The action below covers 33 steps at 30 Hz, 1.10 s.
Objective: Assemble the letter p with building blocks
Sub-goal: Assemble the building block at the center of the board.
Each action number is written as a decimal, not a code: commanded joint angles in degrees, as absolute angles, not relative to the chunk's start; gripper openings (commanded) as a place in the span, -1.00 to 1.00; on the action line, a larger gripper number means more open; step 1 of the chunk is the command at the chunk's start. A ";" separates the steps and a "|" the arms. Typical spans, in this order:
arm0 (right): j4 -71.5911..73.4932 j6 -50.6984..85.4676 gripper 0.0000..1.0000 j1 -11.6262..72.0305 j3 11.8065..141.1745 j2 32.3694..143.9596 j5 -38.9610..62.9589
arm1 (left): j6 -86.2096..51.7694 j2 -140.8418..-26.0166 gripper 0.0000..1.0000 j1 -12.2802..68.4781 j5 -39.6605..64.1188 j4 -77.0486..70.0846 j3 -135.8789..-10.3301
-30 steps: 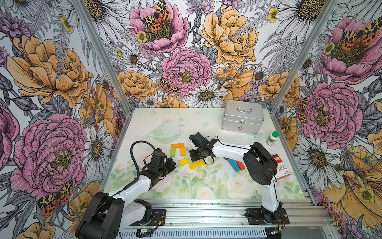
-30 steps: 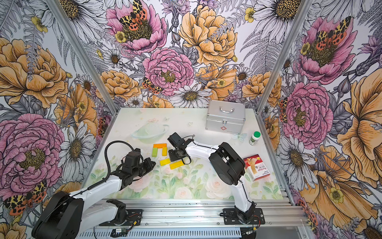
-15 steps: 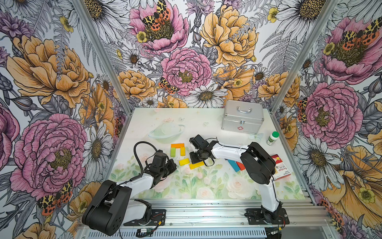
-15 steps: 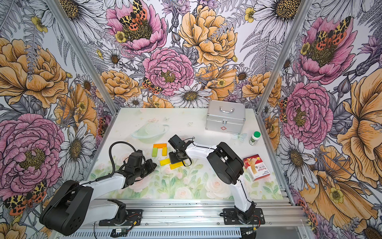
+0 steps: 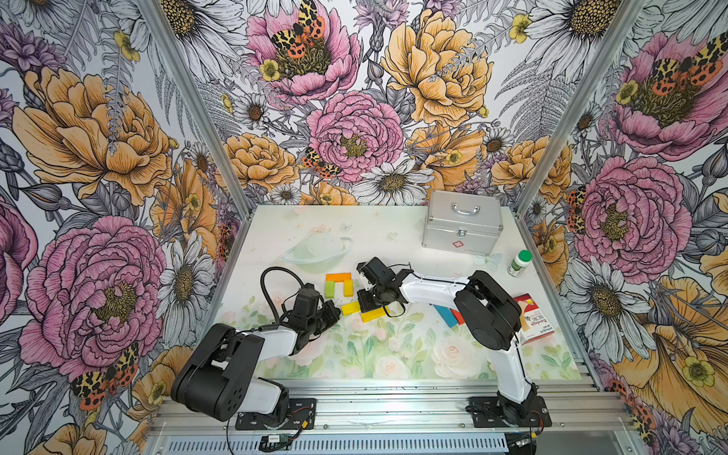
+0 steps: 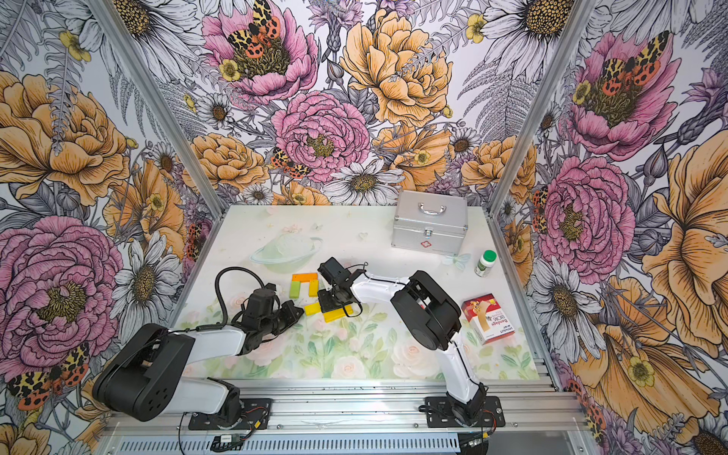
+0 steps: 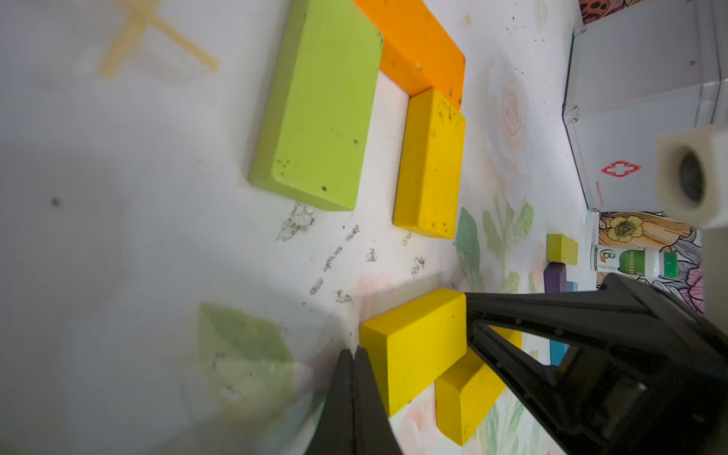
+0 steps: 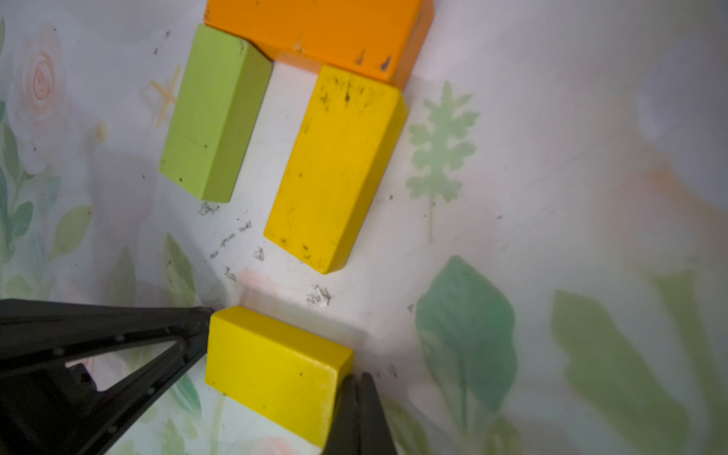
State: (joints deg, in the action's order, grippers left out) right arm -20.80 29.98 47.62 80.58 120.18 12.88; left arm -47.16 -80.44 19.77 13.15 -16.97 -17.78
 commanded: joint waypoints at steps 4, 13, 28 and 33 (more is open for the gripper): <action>-22.54 30.85 -1.00 48.59 81.51 122.88 13.84 | -47.72 -81.30 -1.00 19.54 13.86 -17.45 -17.58; -22.53 31.39 -1.00 48.61 83.03 124.54 14.67 | -46.52 -81.95 -1.00 15.08 16.50 -17.75 -18.58; -22.60 32.09 -1.00 47.21 84.72 126.40 15.45 | -46.23 -86.73 -1.00 14.59 17.51 -18.30 -22.14; -22.65 32.00 -1.00 46.89 85.22 127.22 16.07 | -46.71 -88.10 -1.00 14.57 17.50 -18.82 -22.81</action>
